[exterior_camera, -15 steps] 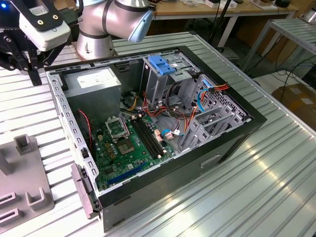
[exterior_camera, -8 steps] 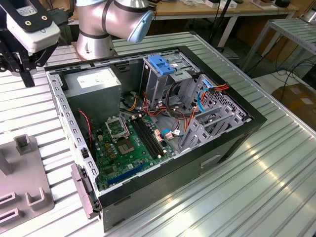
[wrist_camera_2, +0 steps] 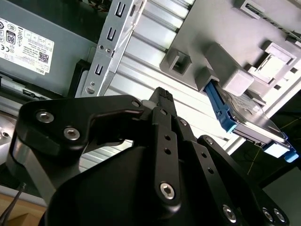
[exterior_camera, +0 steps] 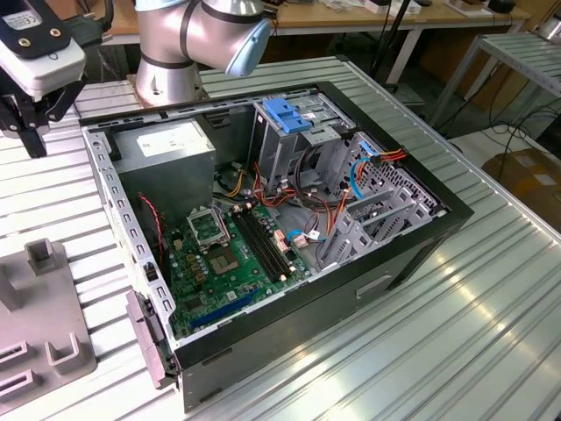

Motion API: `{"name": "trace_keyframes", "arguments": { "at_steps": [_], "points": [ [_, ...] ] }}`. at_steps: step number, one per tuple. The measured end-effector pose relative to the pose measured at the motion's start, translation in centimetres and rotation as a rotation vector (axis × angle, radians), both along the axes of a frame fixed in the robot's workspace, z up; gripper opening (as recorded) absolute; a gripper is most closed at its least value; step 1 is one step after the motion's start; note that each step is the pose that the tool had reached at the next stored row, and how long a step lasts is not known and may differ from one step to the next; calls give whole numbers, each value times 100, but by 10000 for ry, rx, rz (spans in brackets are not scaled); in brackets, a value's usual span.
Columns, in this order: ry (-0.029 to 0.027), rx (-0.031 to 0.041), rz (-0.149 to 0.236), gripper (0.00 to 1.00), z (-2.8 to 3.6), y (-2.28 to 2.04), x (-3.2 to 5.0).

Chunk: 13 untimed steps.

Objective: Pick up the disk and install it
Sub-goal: 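Reach for the disk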

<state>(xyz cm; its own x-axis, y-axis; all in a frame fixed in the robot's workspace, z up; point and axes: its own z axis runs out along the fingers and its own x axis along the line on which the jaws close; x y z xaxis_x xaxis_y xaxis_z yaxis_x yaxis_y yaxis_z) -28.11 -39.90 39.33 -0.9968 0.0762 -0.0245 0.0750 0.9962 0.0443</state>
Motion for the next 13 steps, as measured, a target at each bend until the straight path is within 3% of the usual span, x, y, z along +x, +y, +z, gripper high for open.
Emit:
{"name": "trace_keyframes", "arguments": {
  "at_steps": [13],
  "points": [
    [1, 0, 0, 10, 0, 0, -199]
  ]
}}
